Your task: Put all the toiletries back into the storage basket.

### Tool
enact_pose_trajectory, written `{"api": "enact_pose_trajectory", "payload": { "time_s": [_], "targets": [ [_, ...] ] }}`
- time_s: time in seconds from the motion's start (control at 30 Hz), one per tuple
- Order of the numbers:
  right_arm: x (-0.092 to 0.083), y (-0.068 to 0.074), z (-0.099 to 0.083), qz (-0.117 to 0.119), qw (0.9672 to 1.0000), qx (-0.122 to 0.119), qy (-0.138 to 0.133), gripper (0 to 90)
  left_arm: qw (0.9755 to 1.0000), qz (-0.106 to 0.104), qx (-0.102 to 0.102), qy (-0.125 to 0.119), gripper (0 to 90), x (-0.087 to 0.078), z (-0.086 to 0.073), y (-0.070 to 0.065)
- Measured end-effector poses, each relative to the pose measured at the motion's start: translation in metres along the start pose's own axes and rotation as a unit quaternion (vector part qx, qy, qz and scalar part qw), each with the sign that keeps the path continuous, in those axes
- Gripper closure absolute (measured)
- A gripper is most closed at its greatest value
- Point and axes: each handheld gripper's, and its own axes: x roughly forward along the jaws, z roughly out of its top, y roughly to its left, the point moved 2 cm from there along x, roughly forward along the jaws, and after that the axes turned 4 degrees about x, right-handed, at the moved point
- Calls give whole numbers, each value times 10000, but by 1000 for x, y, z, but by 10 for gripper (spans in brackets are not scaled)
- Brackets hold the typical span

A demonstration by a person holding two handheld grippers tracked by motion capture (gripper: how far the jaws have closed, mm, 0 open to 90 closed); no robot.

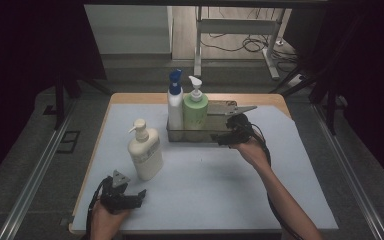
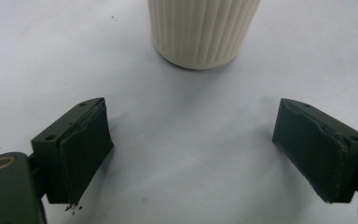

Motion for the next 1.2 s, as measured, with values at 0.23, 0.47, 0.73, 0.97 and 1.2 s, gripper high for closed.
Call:
{"api": "enact_pose_trajectory", "payload": {
  "time_s": [0.23, 0.47, 0.73, 0.97, 1.2],
  "targets": [
    [-11, 3, -11, 5, 10000, -79, 55, 134, 10000, -2, -4, -8, 107, 0, 0, 0],
    [-25, 5, -22, 0, 9999, -159, 47, 80, 10000, -3, -5, -6, 107, 0, 0, 0],
    [-40, 6, -35, -55, 9996, -243, 100, 23, 10000, 0, -2, -5, 107, 0, 0, 0],
    [-51, 5, -50, -41, 9995, -283, 136, 18, 10000, 3, -3, -7, 107, 0, 0, 0],
    [-62, 7, -64, -123, 9990, -391, 173, 11, 10000, 5, 1, -6, 107, 0, 0, 0]
  ]
}}
